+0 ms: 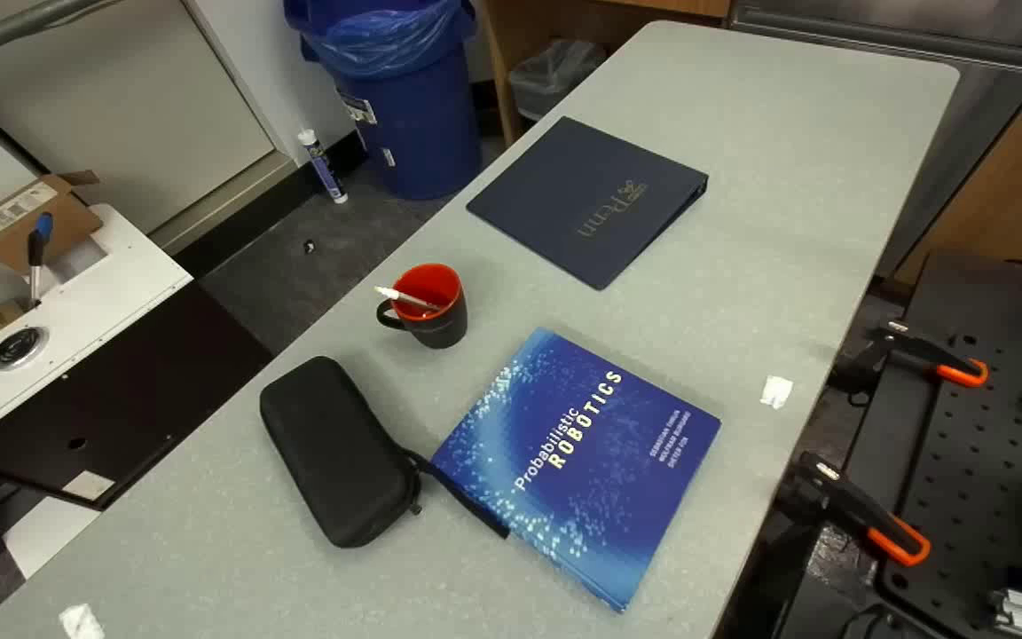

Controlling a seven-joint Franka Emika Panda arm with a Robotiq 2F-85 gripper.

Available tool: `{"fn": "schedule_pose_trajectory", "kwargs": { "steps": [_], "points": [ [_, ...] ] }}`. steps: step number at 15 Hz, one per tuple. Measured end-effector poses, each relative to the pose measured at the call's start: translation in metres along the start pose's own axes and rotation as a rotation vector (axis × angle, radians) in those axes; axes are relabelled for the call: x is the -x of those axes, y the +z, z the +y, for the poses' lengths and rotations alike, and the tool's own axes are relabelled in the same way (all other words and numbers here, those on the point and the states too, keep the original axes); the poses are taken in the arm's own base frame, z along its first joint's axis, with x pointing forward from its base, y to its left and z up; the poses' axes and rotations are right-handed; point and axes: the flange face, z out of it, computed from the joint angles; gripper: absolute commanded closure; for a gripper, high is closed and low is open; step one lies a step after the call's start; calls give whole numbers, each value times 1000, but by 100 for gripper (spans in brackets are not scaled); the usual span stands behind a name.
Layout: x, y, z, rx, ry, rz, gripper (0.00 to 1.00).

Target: Remove the pen from the mug and put it on the table

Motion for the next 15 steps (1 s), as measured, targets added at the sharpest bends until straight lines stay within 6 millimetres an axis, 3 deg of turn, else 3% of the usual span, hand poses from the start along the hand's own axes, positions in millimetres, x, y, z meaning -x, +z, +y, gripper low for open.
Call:
{"fn": "schedule_pose_trajectory", "kwargs": {
  "steps": [9,12,15],
  "points": [
    [-2,1,-4,-20,4,0,0],
    [-25,10,-35,-123,8,24,0],
    [-68,27,-91,-218,-15,54,0]
  ]
}}
